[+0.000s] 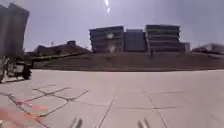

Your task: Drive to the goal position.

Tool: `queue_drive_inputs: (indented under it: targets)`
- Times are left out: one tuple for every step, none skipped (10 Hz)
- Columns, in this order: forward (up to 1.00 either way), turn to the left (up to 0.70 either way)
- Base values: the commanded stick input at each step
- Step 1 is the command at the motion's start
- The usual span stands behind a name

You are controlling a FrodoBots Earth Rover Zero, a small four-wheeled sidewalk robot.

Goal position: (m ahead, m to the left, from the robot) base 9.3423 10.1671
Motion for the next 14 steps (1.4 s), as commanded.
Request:
queue_drive_inputs:
  targets:
    - [1.00, 0.40]
    - [1.00, 0.40]
    - [1.00, 0.40]
    - [1.00, 0.03]
    - [1.00, 0.00]
    - [1.00, 0.00]
    - [1.00, 0.00]
    - [1.00, 0.00]
    - [1.00, 0.00]
    - [1.00, 0.00]
    - [1.00, 0.00]
    - [1.00, 0.00]
    - [1.00, 0.00]
    - [1.00, 0.00]
